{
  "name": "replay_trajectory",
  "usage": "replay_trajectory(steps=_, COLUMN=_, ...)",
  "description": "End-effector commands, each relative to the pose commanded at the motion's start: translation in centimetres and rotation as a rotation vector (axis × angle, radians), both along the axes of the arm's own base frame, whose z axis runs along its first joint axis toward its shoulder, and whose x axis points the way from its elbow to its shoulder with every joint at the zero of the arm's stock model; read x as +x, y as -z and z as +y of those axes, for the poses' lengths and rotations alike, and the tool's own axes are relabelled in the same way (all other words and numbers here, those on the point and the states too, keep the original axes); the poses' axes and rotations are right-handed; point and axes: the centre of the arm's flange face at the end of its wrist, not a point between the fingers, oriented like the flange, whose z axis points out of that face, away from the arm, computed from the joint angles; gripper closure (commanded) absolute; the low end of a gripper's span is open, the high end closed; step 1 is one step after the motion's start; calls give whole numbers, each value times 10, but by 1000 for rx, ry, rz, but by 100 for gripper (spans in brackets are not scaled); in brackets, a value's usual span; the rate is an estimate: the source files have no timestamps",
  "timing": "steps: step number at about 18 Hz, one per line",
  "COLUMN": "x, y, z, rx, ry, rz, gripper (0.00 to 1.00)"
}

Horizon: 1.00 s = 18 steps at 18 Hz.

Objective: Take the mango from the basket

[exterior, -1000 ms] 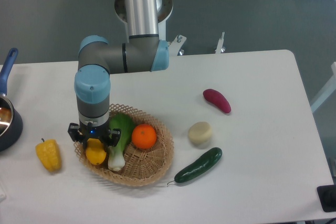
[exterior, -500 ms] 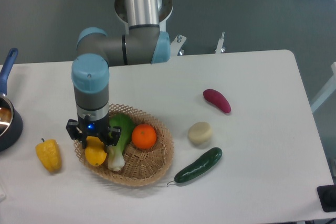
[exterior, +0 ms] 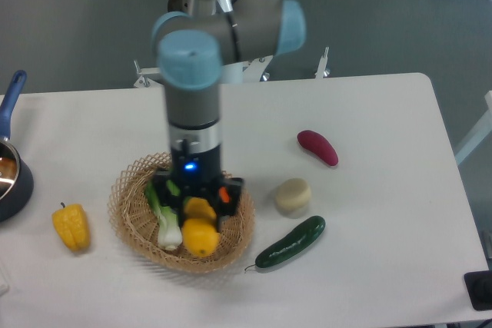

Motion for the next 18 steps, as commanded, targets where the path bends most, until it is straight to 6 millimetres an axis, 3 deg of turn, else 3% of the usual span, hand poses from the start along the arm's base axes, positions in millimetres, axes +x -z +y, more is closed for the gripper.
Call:
replay_trajectory(steps=3, x=-27, y=-11, z=-17, rx=63, ry=60, rz=15, gripper=57)
replay_trajectory(steps=18, x=-37, y=-7, z=-26, rx=64, ry=123, rz=54, gripper=57)
